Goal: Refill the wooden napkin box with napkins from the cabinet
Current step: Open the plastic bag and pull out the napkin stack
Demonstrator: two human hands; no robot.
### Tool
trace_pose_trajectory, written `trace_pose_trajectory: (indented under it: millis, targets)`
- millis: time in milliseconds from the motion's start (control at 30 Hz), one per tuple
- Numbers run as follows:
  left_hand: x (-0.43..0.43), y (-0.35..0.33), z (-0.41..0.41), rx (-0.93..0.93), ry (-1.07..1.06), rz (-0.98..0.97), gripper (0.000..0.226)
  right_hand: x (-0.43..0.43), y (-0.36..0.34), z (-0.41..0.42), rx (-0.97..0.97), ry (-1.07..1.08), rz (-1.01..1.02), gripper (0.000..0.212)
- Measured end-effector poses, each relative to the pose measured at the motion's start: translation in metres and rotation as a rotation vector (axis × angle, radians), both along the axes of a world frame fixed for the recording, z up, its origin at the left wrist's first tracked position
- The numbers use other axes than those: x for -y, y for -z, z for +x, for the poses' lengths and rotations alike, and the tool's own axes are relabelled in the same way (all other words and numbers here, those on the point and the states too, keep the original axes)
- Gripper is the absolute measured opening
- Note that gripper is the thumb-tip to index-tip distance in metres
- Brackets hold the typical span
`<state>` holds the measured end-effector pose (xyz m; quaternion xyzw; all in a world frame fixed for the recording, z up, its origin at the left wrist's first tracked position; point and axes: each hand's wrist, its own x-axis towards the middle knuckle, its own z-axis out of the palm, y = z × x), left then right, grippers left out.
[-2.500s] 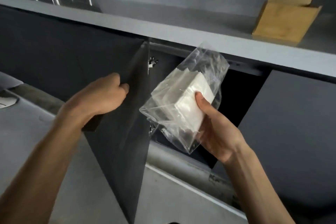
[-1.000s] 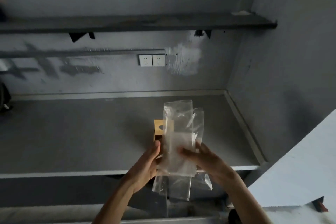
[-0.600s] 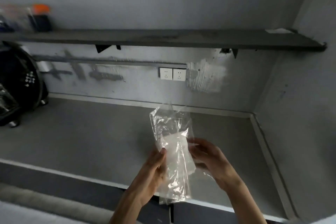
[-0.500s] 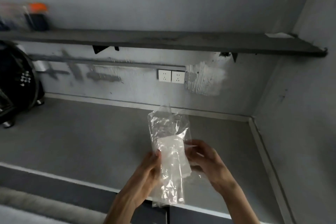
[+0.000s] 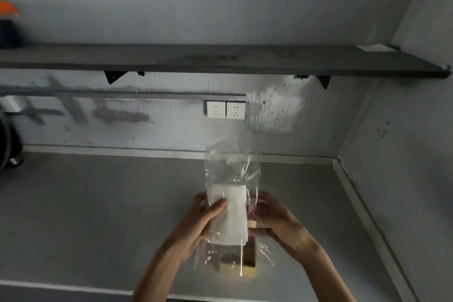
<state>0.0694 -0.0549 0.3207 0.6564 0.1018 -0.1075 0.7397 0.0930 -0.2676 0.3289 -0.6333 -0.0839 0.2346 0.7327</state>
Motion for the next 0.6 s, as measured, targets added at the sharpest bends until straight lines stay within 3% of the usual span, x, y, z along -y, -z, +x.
trace_pose_trajectory:
  millis: [133,233,333,400,467,533,600]
  targets:
    - [-0.024,0.01,0.015,-0.028,0.08,0.003,0.052,-0.023,0.016,0.003,-0.074,0.064,0.035,0.045]
    - [-0.031,0.025,0.026,-0.108,0.179,-0.106,0.056,-0.04,0.025,0.0,-0.19,0.071,0.102,0.039]
    - [-0.022,0.036,0.038,-0.192,0.292,-0.092,0.056,-0.045,0.039,-0.007,-0.342,0.164,0.145,0.039]
    - [-0.007,0.045,0.05,-0.128,0.345,0.099,0.076,-0.04,0.056,-0.013,-0.396,0.285,0.181,0.042]
    - [0.011,0.056,0.062,-0.001,0.418,0.501,0.103,-0.031,0.077,-0.018,-0.437,0.459,0.215,0.042]
    - [0.028,0.061,0.065,0.264,0.425,0.868,0.098,-0.022,0.092,-0.025,-0.452,0.624,0.253,0.036]
    - [0.053,0.052,0.06,0.544,0.476,0.983,0.075,-0.009,0.105,-0.03,-0.391,0.779,0.246,0.03]
